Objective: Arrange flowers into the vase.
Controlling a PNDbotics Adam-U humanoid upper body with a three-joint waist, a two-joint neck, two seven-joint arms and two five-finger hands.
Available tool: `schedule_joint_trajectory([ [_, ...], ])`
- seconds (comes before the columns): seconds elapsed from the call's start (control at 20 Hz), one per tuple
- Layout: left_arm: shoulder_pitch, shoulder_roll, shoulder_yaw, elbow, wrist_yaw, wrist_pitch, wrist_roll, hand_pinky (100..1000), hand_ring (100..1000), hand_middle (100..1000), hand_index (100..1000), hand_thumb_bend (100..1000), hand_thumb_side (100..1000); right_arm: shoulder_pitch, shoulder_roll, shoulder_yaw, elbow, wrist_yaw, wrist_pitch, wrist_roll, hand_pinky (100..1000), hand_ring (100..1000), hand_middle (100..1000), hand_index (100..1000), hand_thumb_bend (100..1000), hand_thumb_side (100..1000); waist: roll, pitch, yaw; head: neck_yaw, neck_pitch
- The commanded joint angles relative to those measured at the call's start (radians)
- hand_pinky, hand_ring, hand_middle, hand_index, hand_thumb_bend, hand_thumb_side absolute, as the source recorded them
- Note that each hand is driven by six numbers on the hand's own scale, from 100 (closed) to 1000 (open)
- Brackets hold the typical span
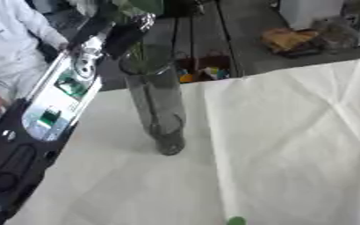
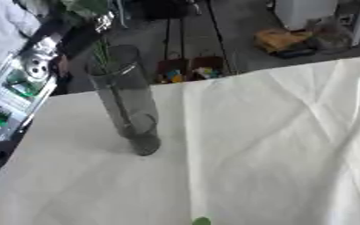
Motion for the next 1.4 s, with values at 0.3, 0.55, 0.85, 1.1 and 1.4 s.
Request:
schedule_joint_trajectory([
  [0.3,-0.018,0.059,-0.013,0.027,-0.015,-0.030,-0.107,928,1000,990,982,385,1000,-0.003,-0.011,-0.004,-0.018,-0.005,0.001,-0.003,668,787,564,829,100,1000,-0.009,-0.028,0.007,0.000,0.001],
  [0.55,-0.027,0.073,-0.017,0.046,-0.023,-0.049,-0.178,995,1000,996,971,546,1000,0.000,-0.014,-0.003,-0.018,-0.006,0.000,-0.003,668,786,564,829,100,1000,-0.008,-0.031,0.009,-0.002,0.005],
  [0.85,-0.038,0.092,-0.013,0.075,-0.042,-0.084,-0.262,1000,1000,992,967,795,1000,0.003,-0.016,-0.001,-0.018,-0.009,0.001,-0.001,668,786,562,829,100,1000,-0.006,-0.036,0.016,-0.006,0.010],
  [1.1,-0.053,0.115,-0.012,0.110,-0.105,-0.109,-0.332,1000,1000,991,958,979,976,0.005,-0.018,-0.001,-0.018,-0.010,0.002,-0.001,668,786,562,829,100,1000,-0.005,-0.040,0.017,-0.008,0.018],
  [1.4,-0.059,0.136,-0.019,0.138,-0.188,-0.159,-0.415,1000,1000,998,961,1000,965,0.006,-0.019,-0.002,-0.018,-0.009,0.003,-0.003,668,785,562,829,100,1000,-0.005,-0.043,0.019,-0.027,0.045],
])
